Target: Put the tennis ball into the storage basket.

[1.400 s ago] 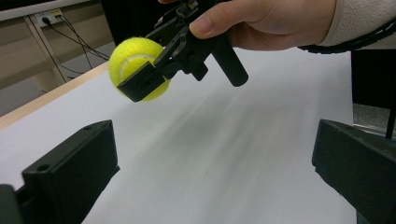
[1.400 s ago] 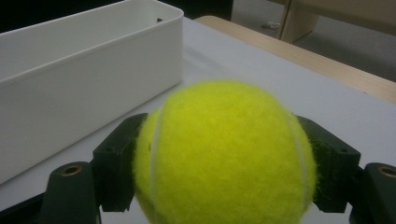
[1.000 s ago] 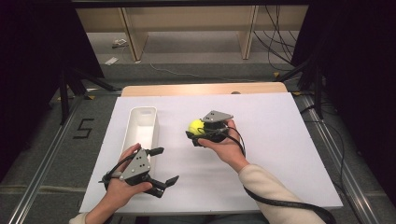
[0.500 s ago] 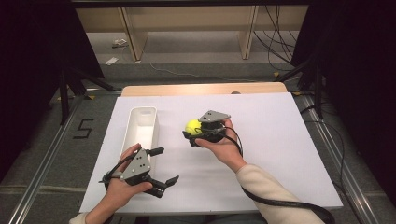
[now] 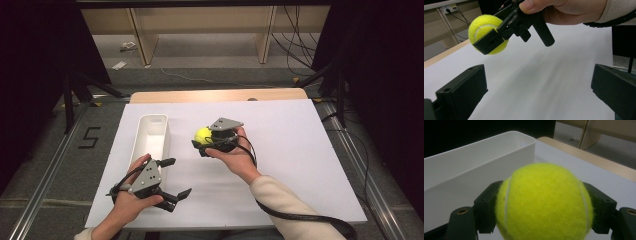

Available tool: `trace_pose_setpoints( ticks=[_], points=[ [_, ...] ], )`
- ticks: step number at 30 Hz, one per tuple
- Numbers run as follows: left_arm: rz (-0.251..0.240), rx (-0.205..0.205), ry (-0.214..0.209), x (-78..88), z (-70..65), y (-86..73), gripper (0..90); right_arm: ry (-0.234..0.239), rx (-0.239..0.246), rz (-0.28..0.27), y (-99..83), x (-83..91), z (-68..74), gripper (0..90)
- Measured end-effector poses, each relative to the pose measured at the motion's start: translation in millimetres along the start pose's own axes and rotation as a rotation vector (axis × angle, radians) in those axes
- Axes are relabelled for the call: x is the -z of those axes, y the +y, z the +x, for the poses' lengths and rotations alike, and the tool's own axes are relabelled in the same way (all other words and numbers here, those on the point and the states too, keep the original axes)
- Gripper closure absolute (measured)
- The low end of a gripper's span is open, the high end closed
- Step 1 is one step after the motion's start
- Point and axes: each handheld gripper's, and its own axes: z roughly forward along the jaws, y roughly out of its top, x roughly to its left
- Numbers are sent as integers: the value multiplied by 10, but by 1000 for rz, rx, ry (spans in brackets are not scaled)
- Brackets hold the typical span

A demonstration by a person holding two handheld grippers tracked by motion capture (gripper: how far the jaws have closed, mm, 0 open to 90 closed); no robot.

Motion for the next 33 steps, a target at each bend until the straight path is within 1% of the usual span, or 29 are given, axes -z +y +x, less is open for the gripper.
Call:
trace_pose_setpoints(
  ticks=[10,16,33],
  points=[
    [0,-2,0,-3,-2,0,0,8,2,-5,40,-14,28,259],
    [0,-2,-1,-5,-4,-1,0,20,7,-3,58,-38,58,259],
    [1,-2,-2,-8,-7,-2,0,29,16,-10,98,-61,98,259]
  ],
)
